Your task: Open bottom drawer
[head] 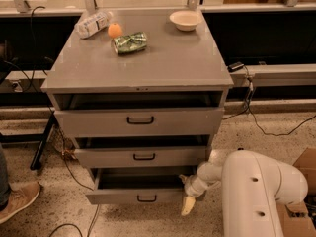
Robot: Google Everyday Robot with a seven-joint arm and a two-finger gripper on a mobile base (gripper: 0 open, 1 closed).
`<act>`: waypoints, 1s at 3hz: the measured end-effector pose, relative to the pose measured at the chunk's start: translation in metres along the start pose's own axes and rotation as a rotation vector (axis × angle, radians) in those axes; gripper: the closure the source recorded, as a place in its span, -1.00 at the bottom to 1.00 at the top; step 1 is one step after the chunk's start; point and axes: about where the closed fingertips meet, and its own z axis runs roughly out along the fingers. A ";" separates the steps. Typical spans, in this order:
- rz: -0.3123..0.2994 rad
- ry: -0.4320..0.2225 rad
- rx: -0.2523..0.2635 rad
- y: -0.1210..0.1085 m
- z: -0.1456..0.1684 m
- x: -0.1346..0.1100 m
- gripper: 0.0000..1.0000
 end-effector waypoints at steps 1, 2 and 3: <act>0.006 -0.028 -0.031 0.007 0.009 0.004 -0.62; 0.009 -0.040 -0.064 0.020 0.012 0.006 -0.15; 0.029 -0.049 -0.087 0.029 0.012 0.010 0.30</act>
Offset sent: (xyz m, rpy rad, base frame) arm -0.0300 -0.0012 -0.0166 0.0544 0.0877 0.0351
